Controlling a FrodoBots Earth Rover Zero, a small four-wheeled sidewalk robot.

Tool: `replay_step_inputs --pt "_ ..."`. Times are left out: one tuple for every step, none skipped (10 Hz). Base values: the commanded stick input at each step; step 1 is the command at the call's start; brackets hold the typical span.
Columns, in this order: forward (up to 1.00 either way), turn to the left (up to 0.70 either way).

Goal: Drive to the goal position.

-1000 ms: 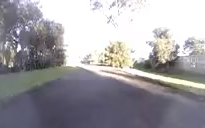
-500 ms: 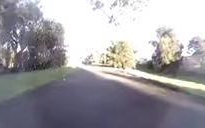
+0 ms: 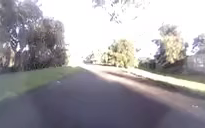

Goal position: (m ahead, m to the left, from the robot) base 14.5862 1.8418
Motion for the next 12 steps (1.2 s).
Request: replay_step_inputs --pt "1.00 0.00" --pt "1.00 0.00" --pt "1.00 0.00" --pt "1.00 0.00" --pt "1.00 0.00" --pt "1.00 0.00" --pt "1.00 0.00" --pt "1.00 0.00" --pt "1.00 0.00" --pt "1.00 0.00" --pt "1.00 0.00" --pt "1.00 0.00"
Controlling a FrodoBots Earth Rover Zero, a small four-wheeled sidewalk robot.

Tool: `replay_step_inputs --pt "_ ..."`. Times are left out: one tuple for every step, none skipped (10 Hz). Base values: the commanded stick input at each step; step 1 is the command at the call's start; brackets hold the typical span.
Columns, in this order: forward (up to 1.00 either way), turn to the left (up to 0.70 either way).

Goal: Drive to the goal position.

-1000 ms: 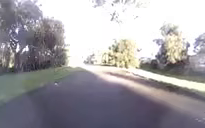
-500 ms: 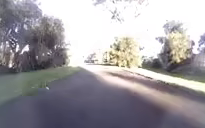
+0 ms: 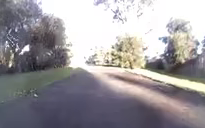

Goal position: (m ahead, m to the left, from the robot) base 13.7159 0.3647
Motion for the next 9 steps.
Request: replay_step_inputs --pt "1.00 0.00" --pt "1.00 0.00" --pt "1.00 0.00" --pt "1.00 0.00" --pt "1.00 0.00" --pt "1.00 0.00" --pt "1.00 0.00" --pt "1.00 0.00" --pt "1.00 -0.07"
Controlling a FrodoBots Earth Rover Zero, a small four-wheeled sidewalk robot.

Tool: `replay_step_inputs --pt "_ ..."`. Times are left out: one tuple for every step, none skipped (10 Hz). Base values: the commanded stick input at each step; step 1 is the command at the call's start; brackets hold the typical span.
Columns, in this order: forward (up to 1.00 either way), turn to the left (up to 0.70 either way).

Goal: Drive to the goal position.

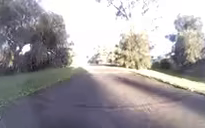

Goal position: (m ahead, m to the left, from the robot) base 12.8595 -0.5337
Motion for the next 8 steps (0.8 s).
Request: replay_step_inputs --pt "1.00 -0.21" --pt "1.00 -0.35" --pt "1.00 -0.40" --pt "1.00 -0.40" --pt "1.00 -0.40" --pt "1.00 -0.35" --pt "1.00 -0.29" --pt "1.00 -0.22"
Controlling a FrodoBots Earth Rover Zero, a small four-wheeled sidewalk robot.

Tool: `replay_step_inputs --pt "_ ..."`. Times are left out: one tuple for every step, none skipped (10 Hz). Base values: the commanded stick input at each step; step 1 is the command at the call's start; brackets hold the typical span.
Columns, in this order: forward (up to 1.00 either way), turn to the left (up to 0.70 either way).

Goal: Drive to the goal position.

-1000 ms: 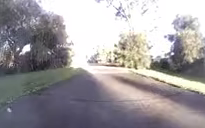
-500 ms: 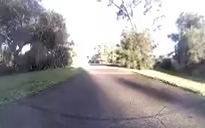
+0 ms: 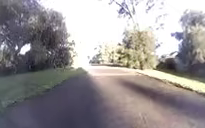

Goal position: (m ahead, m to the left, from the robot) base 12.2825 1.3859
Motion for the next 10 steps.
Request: replay_step_inputs --pt "1.00 -0.15" --pt "1.00 -0.09" --pt "1.00 -0.02" --pt "1.00 0.00" --pt "1.00 0.00" --pt "1.00 0.00" --pt "1.00 0.00" --pt "1.00 0.00" --pt "1.00 0.00" --pt "1.00 0.00"
